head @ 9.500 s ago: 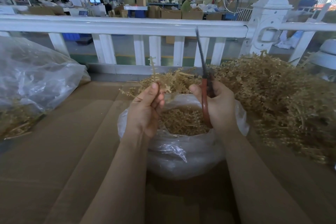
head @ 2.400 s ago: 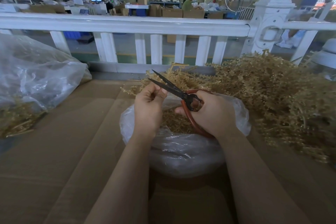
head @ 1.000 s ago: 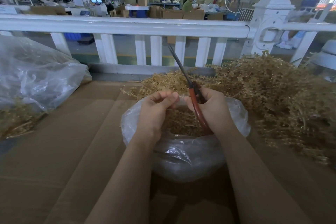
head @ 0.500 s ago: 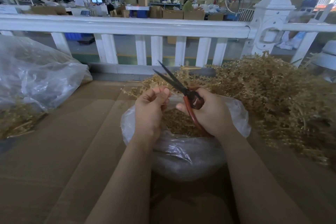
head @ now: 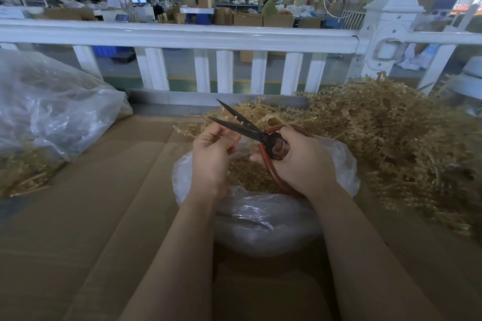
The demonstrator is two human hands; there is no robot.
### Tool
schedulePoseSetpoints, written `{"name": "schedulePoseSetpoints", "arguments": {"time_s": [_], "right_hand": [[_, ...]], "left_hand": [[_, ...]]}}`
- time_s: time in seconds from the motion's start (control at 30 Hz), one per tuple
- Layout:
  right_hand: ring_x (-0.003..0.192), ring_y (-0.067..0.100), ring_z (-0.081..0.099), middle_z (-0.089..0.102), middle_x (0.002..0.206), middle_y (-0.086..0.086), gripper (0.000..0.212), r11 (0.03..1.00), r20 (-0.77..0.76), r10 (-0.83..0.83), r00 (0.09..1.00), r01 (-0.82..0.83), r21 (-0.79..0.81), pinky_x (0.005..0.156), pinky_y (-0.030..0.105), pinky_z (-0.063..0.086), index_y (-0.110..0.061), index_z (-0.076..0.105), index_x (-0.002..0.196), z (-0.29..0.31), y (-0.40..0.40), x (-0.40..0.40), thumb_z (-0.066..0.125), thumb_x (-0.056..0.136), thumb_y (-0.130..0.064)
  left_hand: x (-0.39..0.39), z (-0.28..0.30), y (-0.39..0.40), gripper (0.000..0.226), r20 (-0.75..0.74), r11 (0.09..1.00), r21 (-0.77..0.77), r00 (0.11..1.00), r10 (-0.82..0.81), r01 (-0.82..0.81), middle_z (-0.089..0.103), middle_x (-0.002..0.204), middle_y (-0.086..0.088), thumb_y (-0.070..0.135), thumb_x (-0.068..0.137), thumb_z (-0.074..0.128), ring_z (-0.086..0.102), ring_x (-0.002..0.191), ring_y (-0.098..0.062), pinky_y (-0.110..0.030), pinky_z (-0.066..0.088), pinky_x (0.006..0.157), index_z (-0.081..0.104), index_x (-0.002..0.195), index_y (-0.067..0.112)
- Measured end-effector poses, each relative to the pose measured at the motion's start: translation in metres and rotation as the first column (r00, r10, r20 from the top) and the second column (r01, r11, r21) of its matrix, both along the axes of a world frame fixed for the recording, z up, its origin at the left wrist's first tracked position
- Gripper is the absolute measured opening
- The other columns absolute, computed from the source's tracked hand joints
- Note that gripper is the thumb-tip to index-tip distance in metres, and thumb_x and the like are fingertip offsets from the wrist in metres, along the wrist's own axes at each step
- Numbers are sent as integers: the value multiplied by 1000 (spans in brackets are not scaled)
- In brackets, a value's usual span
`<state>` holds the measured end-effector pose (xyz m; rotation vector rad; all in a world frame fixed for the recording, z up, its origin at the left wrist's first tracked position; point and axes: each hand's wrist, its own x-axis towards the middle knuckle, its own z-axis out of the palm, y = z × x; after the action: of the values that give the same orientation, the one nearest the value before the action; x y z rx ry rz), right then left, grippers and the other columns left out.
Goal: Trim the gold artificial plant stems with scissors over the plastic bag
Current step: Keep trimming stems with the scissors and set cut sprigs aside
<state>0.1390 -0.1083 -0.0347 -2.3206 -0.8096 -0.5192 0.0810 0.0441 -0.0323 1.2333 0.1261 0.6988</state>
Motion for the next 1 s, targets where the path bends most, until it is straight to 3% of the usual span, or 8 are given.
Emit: {"name": "schedulePoseSetpoints", "arguments": {"time_s": [0.1, 0.4, 0.57, 0.8, 1.0], "right_hand": [[66, -3, 52, 61, 70, -21, 39, 1000, -1, -13, 1000, 13, -24, 55, 16, 41, -50, 50, 89, 1, 0, -1, 58, 71, -84], [60, -6, 53, 57, 59, -18, 51, 1000, 7, -24, 1000, 24, -17, 48, 16, 33, -44, 57, 84, 2, -2, -3, 51, 65, -91], [56, -4, 51, 53, 55, -17, 49, 999, 24, -28, 999, 29, -19, 47, 19, 34, -42, 45, 67, -2, -2, -1, 56, 66, -89], [56, -4, 51, 54, 56, -16, 63, 998, 8, -46, 999, 47, -38, 46, 18, 30, -32, 55, 69, -2, 0, 2, 49, 62, -94], [60, -5, 53, 57, 61, -18, 52, 999, -24, -16, 1000, 15, -36, 49, 18, 36, -47, 46, 72, 0, -2, 1, 41, 59, -97]], "left_hand": [[0, -1, 1, 25, 6, 999, 33, 1000, -14, 13, 49, 67, 1, -10, 91, 51, 44, 61, -7, -16, 41, 58, 60, 77, 9], [2, -4, 3, 30, 27, 997, 51, 998, -58, 57, 55, 63, 10, -7, 94, 50, 47, 63, -5, -15, 42, 61, 61, 75, 13], [1, -5, 4, 29, 31, 996, 50, 997, -73, 72, 56, 64, 11, -4, 94, 53, 48, 63, -3, -13, 43, 61, 63, 75, 16], [1, -3, 3, 32, 14, 998, 30, 998, -54, 53, 52, 63, 9, -5, 93, 54, 46, 63, -7, -14, 41, 59, 55, 69, 16], [-1, -3, 2, 24, -4, 993, 110, 999, -37, 37, 51, 69, 3, -6, 93, 54, 46, 66, -8, -15, 40, 62, 55, 75, 9]]}}
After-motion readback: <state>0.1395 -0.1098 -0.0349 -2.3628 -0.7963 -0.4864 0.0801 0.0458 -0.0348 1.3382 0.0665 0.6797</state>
